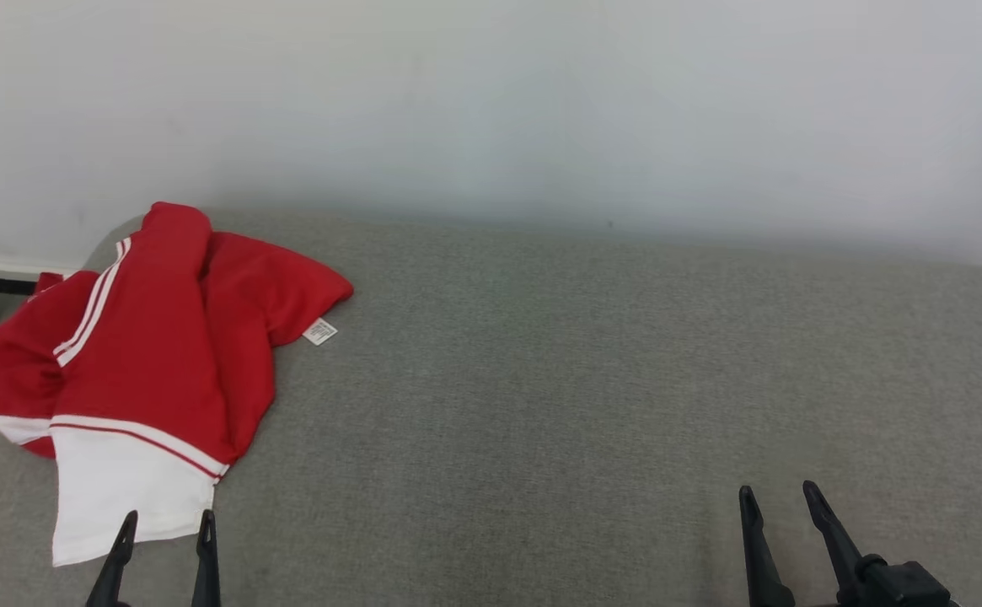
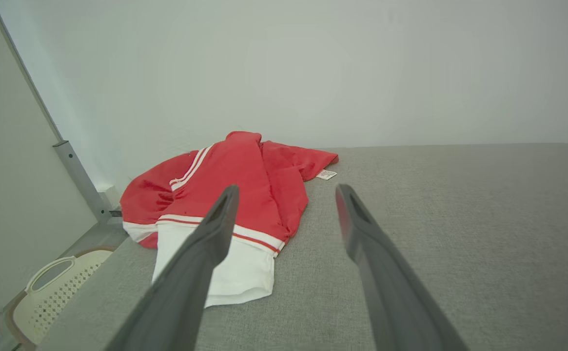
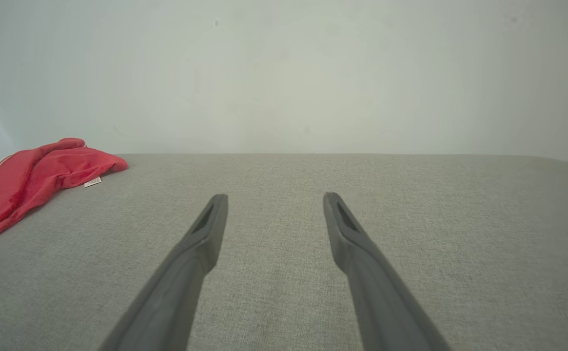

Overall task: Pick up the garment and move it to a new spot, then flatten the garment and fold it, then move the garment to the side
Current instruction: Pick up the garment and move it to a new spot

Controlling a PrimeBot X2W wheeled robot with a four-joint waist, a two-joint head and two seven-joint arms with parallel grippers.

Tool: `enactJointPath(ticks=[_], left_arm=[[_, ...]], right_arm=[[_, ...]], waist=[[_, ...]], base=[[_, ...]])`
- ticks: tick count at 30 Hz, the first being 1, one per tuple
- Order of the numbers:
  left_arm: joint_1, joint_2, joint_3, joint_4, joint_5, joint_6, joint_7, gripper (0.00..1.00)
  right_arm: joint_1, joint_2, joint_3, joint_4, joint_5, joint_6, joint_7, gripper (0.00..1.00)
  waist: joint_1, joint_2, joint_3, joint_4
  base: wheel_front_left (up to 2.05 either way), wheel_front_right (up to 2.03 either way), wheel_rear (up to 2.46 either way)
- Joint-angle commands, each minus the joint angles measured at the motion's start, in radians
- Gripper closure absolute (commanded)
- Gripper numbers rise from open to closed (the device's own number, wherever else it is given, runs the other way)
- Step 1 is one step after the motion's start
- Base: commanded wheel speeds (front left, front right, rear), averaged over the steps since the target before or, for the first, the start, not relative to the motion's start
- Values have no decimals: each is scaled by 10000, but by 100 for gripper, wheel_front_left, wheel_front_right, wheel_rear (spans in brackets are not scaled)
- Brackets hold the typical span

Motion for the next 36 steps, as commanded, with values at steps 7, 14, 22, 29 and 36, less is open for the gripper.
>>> enactJointPath(ticks=[7, 14, 22, 29, 36], left_arm=[[285, -116, 262, -104, 258, 191, -39, 0], [398, -137, 425, -137, 231, 232, -41, 0], [373, -263, 710, -150, 62, 273, -39, 0], [478, -330, 962, -195, 19, 239, -39, 0], [540, -392, 1246, -220, -2, 207, -39, 0]], right_arm=[[94, -16, 72, 16, -27, -21, -7, 0], [36, -18, 190, 68, -109, -21, -7, 0], [-61, -16, 448, 122, 36, -21, -7, 0], [-71, -18, 595, 146, -28, -21, -7, 0], [-157, -18, 693, 207, -55, -21, -7, 0]], waist=[[0, 0, -1, 1438], [0, 0, -44, 2263], [0, 0, -144, 3087], [0, 0, -183, 3492], [0, 0, -153, 3563]], base=[[0, 0, 0], [0, 0, 0], [0, 0, 0], [0, 0, 0], [0, 0, 0]])
